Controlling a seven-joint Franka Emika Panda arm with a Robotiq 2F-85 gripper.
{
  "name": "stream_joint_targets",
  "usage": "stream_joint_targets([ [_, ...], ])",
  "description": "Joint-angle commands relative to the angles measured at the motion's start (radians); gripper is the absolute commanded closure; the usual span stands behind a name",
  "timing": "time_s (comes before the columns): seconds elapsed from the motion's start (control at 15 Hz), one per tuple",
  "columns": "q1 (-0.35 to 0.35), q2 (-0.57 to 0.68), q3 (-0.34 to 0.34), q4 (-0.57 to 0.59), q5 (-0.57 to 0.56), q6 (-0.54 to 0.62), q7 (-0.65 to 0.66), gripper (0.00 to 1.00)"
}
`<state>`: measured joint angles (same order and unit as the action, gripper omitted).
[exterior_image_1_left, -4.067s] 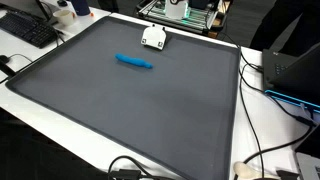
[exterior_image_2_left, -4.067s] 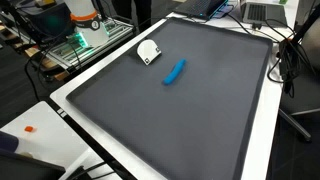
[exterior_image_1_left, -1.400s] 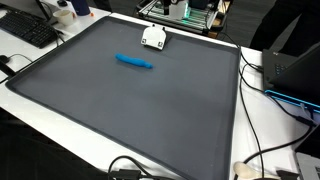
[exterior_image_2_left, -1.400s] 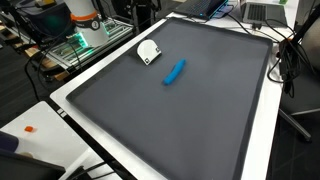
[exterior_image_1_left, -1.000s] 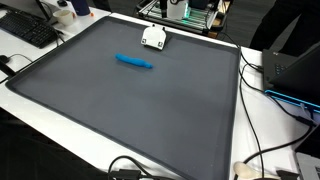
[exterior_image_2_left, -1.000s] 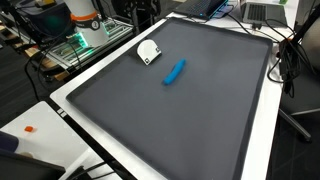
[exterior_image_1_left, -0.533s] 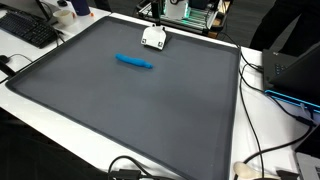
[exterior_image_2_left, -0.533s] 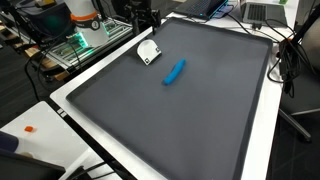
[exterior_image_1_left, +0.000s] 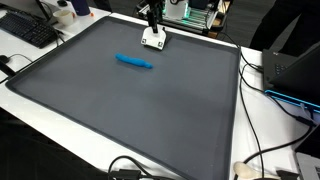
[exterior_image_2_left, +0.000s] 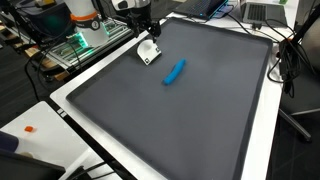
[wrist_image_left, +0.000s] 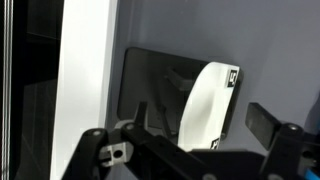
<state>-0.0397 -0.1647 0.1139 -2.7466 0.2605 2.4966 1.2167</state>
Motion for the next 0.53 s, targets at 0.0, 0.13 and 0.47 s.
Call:
stream_joint_targets([
  [0.0,0.028,0.038,-0.021,0.001,0.067,0.036,0.015,0.0],
  [0.13,0.032,0.048,-0.022,0.001,0.093,0.053,0.014,0.0],
  [0.47,0.032,0.074,-0.019,0.002,0.071,0.125,0.045,0.0],
])
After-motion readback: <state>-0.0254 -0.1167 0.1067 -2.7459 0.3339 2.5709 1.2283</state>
